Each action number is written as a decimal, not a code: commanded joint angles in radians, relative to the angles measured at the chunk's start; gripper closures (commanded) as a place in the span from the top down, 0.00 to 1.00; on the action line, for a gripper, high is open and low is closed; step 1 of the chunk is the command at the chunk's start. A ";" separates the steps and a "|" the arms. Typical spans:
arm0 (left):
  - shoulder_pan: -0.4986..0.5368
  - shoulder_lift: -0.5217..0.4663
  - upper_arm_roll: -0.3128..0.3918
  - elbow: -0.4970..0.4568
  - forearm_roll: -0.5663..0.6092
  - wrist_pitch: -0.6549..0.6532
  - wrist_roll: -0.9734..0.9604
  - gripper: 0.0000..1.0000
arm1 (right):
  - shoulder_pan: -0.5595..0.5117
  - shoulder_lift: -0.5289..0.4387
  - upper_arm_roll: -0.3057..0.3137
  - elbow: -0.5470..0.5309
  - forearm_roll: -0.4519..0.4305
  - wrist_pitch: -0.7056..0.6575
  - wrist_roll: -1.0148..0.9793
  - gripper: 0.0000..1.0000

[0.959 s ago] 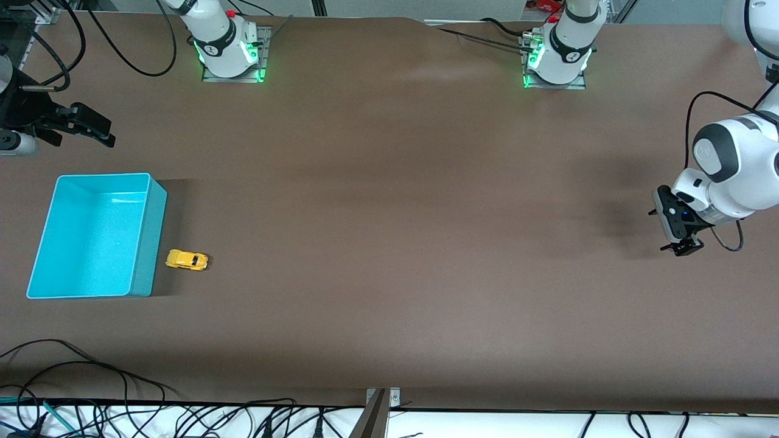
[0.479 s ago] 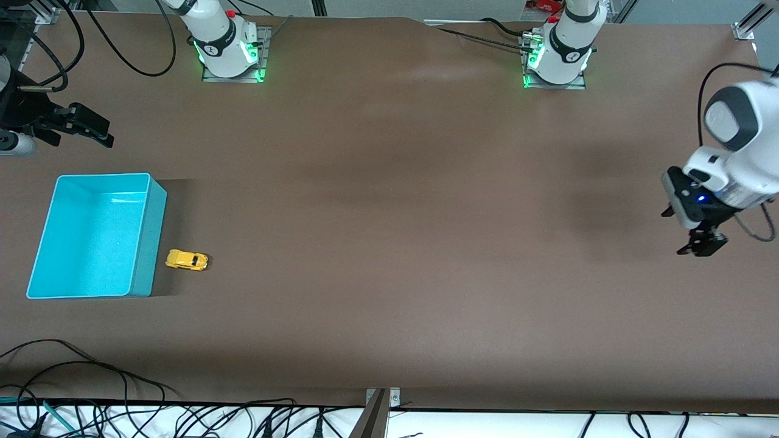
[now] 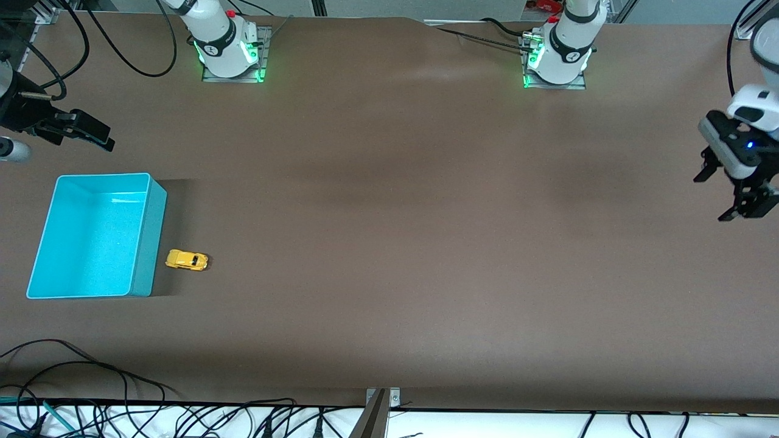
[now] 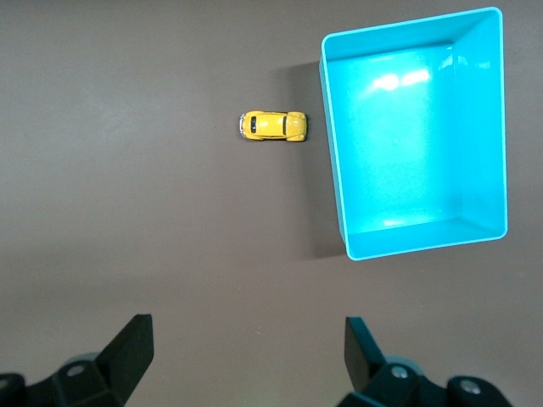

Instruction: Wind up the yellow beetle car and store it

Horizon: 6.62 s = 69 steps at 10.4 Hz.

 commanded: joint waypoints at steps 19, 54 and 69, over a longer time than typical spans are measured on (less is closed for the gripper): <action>-0.080 -0.033 -0.101 0.323 0.098 -0.707 -1.410 1.00 | -0.037 0.634 -0.007 -0.096 0.097 0.791 1.253 1.00; -0.071 -0.029 -0.117 0.324 0.087 -0.737 -1.574 1.00 | -0.083 0.304 -0.237 0.028 0.025 0.059 0.693 1.00; -0.069 -0.029 -0.121 0.324 0.087 -0.737 -1.565 1.00 | -0.094 0.006 0.061 0.023 -0.023 -0.053 -0.173 1.00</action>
